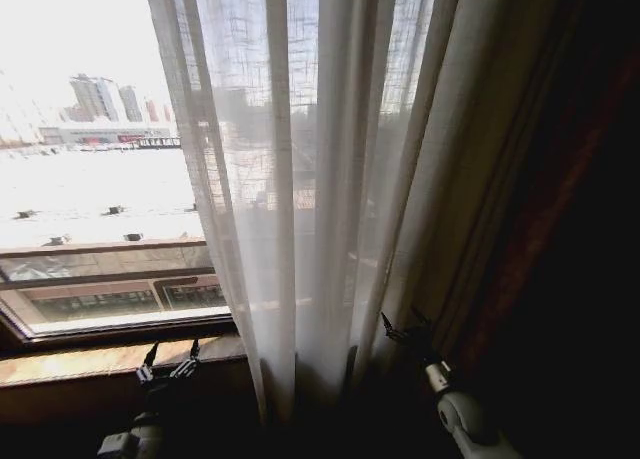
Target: Open the curtains by pulling them apart, changing their state from closed to fully open.
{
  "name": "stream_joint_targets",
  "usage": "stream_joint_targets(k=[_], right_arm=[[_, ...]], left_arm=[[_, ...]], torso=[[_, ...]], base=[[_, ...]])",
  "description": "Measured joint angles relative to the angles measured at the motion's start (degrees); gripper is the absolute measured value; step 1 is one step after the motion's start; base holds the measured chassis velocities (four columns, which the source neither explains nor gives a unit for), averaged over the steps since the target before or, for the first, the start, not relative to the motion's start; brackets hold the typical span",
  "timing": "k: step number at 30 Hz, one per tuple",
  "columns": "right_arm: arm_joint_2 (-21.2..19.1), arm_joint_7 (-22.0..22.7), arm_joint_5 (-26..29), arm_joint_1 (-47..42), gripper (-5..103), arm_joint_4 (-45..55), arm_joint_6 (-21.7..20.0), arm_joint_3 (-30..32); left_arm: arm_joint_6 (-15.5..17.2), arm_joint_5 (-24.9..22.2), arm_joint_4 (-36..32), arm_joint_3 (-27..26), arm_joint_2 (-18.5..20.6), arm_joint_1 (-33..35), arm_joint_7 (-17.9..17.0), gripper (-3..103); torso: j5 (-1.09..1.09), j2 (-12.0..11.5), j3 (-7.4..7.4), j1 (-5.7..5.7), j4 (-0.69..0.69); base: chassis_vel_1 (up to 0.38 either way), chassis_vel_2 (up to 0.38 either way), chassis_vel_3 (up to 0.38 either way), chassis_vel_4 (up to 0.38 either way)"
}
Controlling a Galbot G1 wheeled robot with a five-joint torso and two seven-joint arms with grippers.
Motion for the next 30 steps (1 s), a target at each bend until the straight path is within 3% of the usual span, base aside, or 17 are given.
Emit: stream_joint_targets(k=[22, 30], right_arm=[[0.37, -3.57, 0.15, 0.50, 100, -1.61, 0.37, -0.21], [0.69, -3.66, 2.19, 1.18, 100, -2.34, 3.19, -0.45]], left_arm=[[0.00, 0.00, 0.00, 0.00, 0.00, 0.00, 0.00, 100], [0.00, 0.00, 0.01, -0.01, 0.01, 0.00, 0.00, 100]], torso=[[-0.02, 0.00, 0.00, 0.00, 0.01], [-0.02, 0.00, 0.00, 0.00, 0.01]], base=[[0.351, 0.365, -0.353, -0.353], [0.328, 0.328, -0.322, -0.333]])
